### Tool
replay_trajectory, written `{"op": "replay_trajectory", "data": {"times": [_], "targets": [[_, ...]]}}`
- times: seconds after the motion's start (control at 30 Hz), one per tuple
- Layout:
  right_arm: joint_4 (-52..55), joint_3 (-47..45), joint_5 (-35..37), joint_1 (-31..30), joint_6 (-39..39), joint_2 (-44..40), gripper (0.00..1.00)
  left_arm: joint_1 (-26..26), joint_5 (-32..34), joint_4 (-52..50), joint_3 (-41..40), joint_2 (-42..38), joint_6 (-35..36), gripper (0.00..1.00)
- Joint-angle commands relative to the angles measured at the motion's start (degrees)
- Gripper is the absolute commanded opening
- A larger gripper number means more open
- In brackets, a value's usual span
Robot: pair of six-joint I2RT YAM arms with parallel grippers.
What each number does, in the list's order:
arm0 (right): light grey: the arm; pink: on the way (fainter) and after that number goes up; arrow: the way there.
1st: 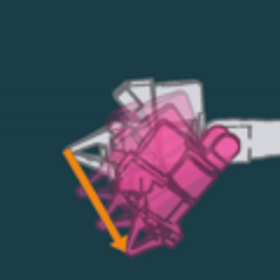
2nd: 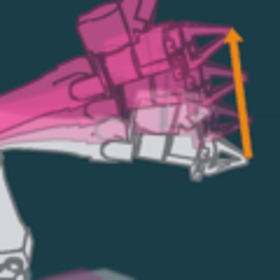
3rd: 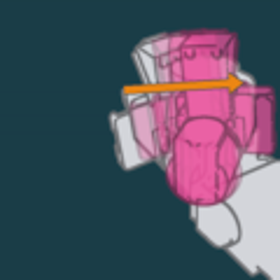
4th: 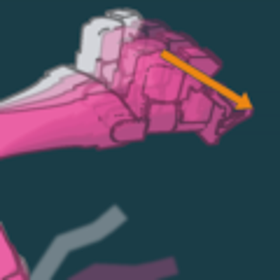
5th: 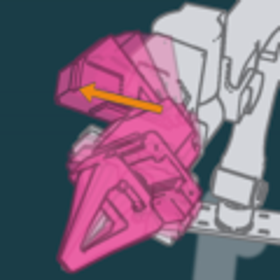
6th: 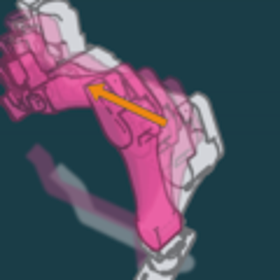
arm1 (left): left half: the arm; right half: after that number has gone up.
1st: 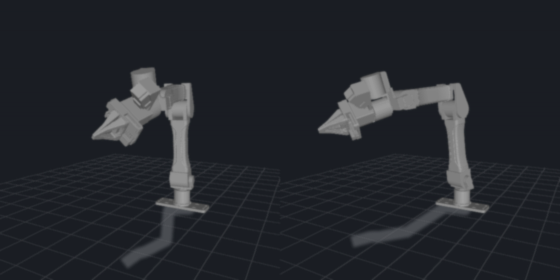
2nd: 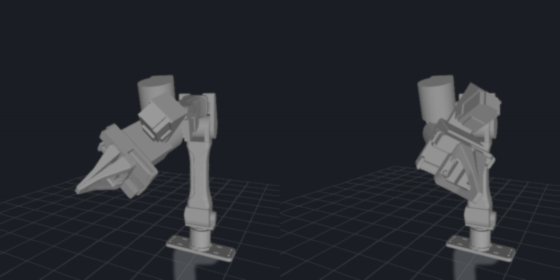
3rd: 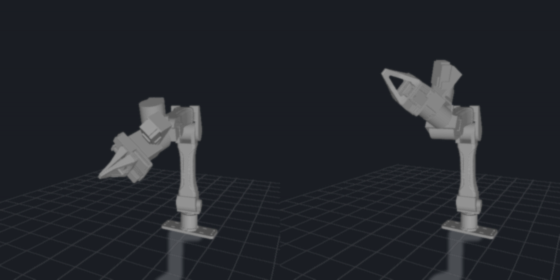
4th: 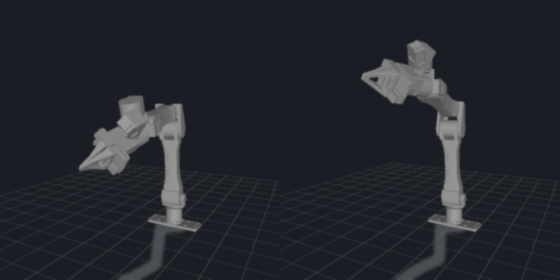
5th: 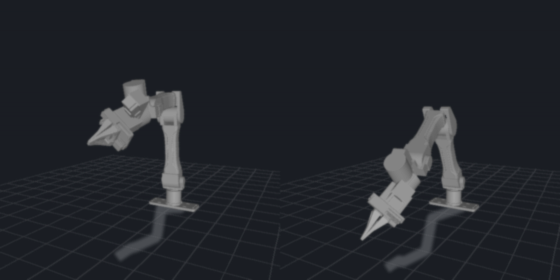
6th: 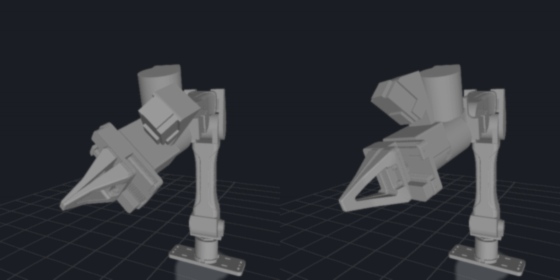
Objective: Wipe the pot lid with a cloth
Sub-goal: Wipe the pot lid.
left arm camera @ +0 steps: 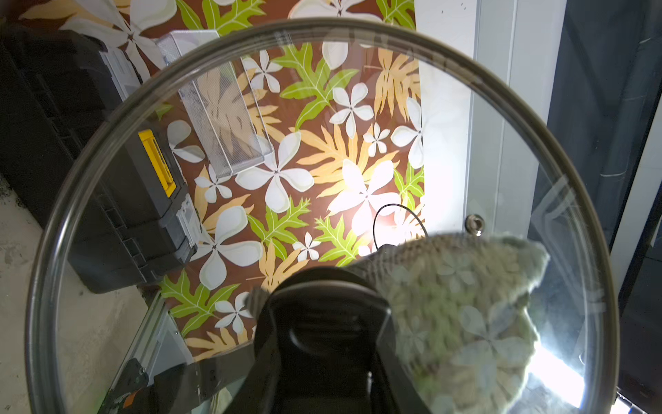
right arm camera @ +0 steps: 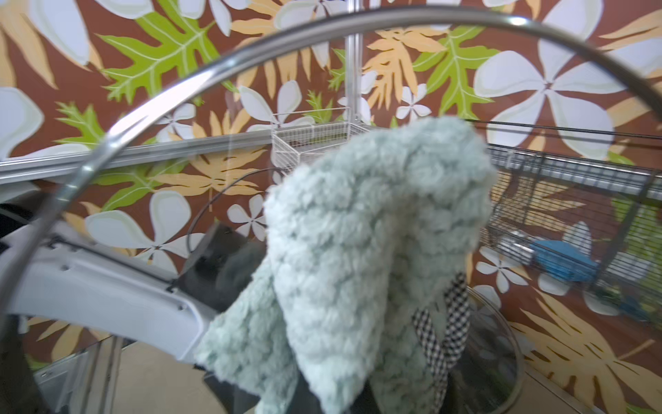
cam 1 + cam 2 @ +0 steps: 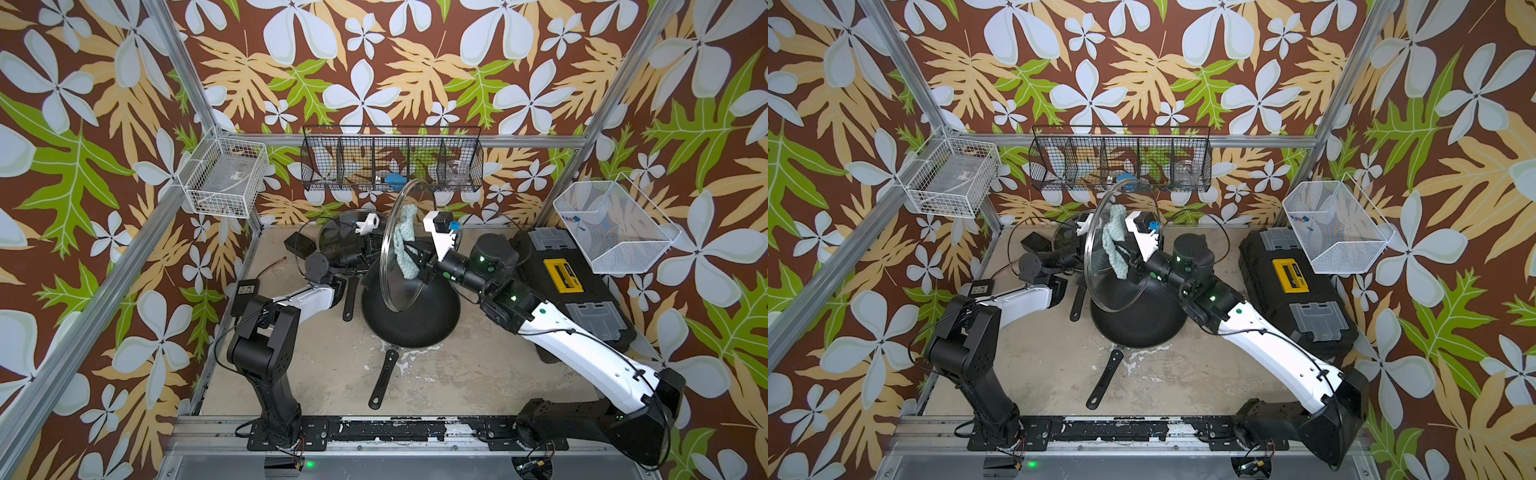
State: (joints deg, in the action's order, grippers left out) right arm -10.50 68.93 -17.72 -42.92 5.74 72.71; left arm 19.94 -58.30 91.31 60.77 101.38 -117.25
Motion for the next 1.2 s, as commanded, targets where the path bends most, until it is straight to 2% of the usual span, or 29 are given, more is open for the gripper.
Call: {"op": "replay_trajectory", "data": {"times": [0.0,0.13,0.27,0.4,0.5,0.57,0.73,0.87,1.03,1.17], "targets": [[-2.00,-6.50,-1.28,-1.30,2.42,-2.87,0.00,0.25,2.18,15.83,0.40,-0.90,-1.31,0.00],[-1.12,-10.05,6.37,-0.30,2.83,-4.21,0.00,0.27,2.10,15.83,0.31,-1.44,-1.31,0.00],[1.57,-6.72,8.53,3.36,4.46,-1.84,0.00,0.27,1.87,15.82,-0.27,-2.61,-1.05,0.00],[4.01,0.57,8.48,4.95,4.21,0.71,0.00,0.27,1.80,15.83,-1.48,-3.29,-0.62,0.00],[4.56,5.97,4.76,4.88,3.50,1.97,0.00,0.27,1.90,15.81,-2.20,-3.29,-0.32,0.00],[4.70,8.67,2.90,3.91,2.65,2.20,0.00,0.27,2.05,15.83,-2.56,-3.14,-0.18,0.00],[5.75,11.00,2.08,-3.87,-3.68,0.93,0.00,0.27,2.18,15.83,-2.46,-2.38,-0.08,0.00],[7.25,7.02,1.40,-8.83,-5.74,-1.52,0.00,0.27,2.33,15.88,-1.72,-2.15,-0.34,0.00],[5.80,-5.01,1.86,-11.31,-4.60,-6.42,0.00,0.26,2.43,15.81,-0.85,-2.07,-0.74,0.00],[4.01,-14.21,7.87,-10.87,-2.03,-10.03,0.00,0.23,2.24,15.83,-0.73,-2.39,-0.79,0.00]]}}
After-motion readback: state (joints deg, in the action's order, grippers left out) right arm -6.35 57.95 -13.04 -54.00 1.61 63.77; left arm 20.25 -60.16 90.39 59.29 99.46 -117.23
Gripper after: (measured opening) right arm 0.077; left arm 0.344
